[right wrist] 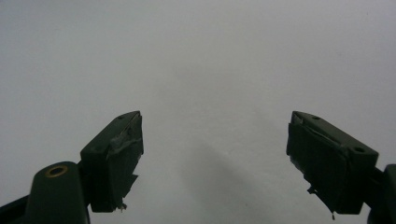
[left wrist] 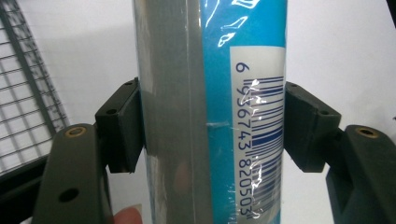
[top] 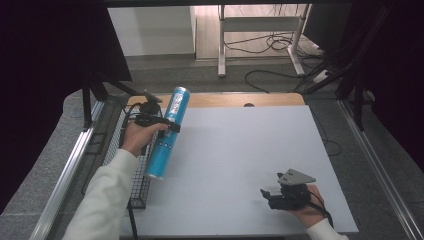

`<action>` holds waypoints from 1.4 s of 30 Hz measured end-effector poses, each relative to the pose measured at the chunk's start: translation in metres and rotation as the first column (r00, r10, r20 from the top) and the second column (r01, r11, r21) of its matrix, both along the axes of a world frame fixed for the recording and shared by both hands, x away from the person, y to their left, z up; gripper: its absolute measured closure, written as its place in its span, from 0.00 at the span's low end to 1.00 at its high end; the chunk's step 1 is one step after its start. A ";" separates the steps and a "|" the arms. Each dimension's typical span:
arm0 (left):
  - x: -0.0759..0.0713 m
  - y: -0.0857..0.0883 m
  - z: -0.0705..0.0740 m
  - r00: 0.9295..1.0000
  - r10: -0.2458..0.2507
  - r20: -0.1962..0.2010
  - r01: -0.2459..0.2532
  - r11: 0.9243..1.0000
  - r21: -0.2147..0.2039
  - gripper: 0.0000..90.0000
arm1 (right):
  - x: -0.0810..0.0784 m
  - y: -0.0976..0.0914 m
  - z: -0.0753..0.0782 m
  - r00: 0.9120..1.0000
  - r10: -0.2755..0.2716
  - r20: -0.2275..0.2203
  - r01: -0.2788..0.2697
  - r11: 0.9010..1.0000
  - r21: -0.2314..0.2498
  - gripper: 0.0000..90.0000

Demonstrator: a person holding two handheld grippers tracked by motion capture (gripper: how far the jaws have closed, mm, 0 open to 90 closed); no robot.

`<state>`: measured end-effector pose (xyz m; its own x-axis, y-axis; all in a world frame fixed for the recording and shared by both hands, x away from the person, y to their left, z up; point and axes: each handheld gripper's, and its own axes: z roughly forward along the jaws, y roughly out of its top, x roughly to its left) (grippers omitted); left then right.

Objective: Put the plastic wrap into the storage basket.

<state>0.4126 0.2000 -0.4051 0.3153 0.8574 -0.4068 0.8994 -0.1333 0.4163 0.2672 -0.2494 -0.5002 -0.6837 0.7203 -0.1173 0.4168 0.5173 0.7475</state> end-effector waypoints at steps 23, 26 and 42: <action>-0.028 0.062 0.015 0.997 0.073 0.019 -0.072 0.997 -0.017 0.35 | 0.000 0.000 0.004 1.000 -0.012 0.011 0.012 1.000 0.021 0.21; -0.029 0.068 0.014 0.996 0.089 0.015 -0.089 0.996 -0.023 0.35 | 0.001 0.000 0.004 1.000 -0.011 0.010 0.011 1.000 0.019 0.21; -0.030 0.091 0.002 0.991 0.130 -0.014 -0.130 0.991 0.002 0.35 | 0.001 0.000 0.003 1.000 -0.013 0.007 0.012 1.000 0.012 0.21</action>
